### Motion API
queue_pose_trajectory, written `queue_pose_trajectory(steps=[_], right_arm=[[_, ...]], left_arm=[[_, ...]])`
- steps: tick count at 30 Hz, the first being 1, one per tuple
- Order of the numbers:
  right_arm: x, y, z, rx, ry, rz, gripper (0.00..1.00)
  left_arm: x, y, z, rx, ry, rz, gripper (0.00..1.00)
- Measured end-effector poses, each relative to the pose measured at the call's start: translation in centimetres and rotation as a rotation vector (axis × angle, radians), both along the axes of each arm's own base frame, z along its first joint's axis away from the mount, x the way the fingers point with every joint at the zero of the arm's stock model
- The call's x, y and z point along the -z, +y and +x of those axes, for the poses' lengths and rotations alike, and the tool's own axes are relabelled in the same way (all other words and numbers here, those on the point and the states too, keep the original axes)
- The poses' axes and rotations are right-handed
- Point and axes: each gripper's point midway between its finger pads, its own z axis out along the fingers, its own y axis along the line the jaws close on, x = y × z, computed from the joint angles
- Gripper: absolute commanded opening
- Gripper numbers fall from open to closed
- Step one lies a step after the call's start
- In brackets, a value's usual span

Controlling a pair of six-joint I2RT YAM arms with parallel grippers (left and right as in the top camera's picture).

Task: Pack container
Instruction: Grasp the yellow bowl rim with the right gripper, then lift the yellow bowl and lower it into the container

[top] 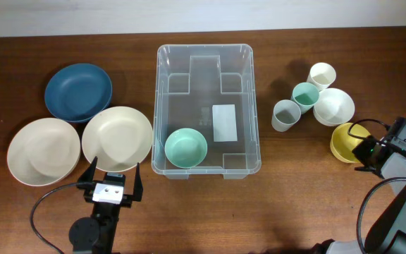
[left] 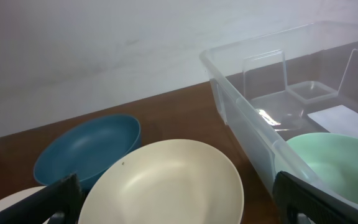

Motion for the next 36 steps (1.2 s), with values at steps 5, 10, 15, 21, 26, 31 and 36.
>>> queue_pose_trajectory(steps=[5,10,15,21,26,31,36], right_arm=[[0.8,0.1,-0.1,0.002,0.015,0.015,0.06],[1.3,0.3,0.0,0.004,0.014,0.032,0.04],[0.9,0.6,-0.4,0.004,0.023,0.040,0.04],[-3.8,1.0,-1.1,0.003,-0.042,-0.007,0.04],[-9.9,2.0,-1.6,-0.019,-0.178,-0.075,0.04],[-15.0,5.8,-0.5,-0.160,-0.335,-0.112,0.04],[-19.1,13.7,2.3,-0.468,-0.487,-0.142,0.04]], left_arm=[[0.0,0.0,0.0,0.000,0.000,0.000,0.99],[0.0,0.0,0.0,0.000,0.000,0.000,0.99],[0.0,0.0,0.0,0.000,0.000,0.000,0.99],[0.0,0.0,0.0,0.000,0.000,0.000,0.99],[0.0,0.0,0.0,0.000,0.000,0.000,0.99],[0.0,0.0,0.0,0.000,0.000,0.000,0.99],[0.0,0.0,0.0,0.000,0.000,0.000,0.99]])
